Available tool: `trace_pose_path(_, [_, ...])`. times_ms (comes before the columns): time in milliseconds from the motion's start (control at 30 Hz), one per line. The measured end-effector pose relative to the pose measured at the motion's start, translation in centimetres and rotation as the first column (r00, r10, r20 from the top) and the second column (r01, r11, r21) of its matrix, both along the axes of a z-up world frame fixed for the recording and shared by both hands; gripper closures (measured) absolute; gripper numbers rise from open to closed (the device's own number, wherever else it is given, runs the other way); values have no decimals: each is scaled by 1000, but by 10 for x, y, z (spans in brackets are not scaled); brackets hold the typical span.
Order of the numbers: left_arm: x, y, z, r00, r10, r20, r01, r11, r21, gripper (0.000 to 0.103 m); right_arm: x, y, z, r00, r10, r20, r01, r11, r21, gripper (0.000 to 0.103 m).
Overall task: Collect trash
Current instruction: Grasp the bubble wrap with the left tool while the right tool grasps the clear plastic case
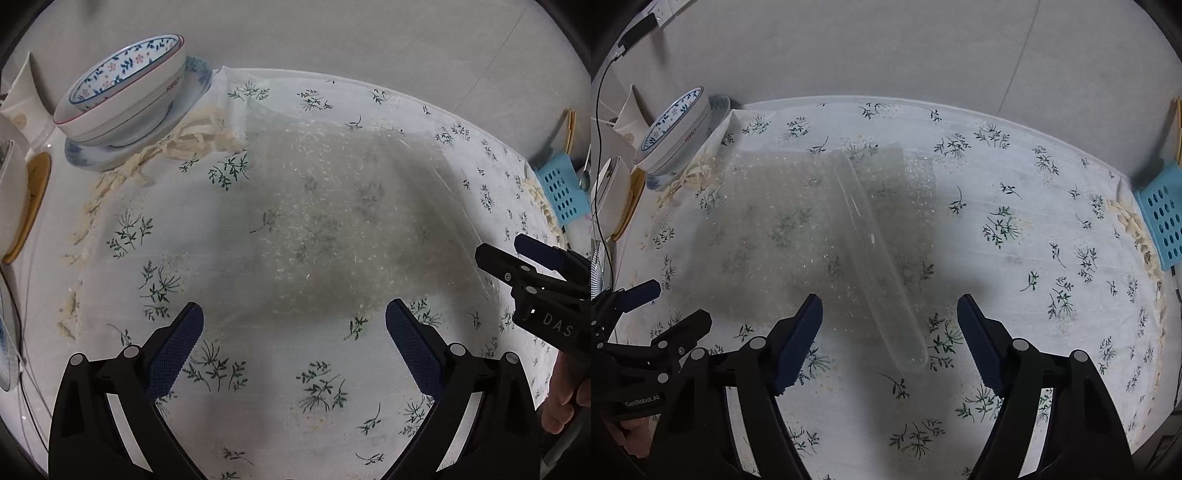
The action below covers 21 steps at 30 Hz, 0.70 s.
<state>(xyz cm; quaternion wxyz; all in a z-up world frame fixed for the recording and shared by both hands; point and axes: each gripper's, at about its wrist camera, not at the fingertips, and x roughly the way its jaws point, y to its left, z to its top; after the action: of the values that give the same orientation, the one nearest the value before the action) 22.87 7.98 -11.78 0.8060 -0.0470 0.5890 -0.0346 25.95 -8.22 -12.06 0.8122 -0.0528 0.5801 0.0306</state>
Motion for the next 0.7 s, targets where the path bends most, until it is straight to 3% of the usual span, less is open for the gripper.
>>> trace_pose_path(300, [28,-7,-22,999,0,-48,1,1000,14,6,15,6,-29,996,-14,-89,14,1000,1,58])
trace_pose_path(367, [31,-10,-24,998,-4,-55,5,1000,22,7,15,6,-32,995,-25,-99,26,1000,9,72])
trace_pose_path(700, [52,-39,-36,994,-40,-97,48,996,78,15,-10,-11,-15,996,-76,-53,79,995,58,77])
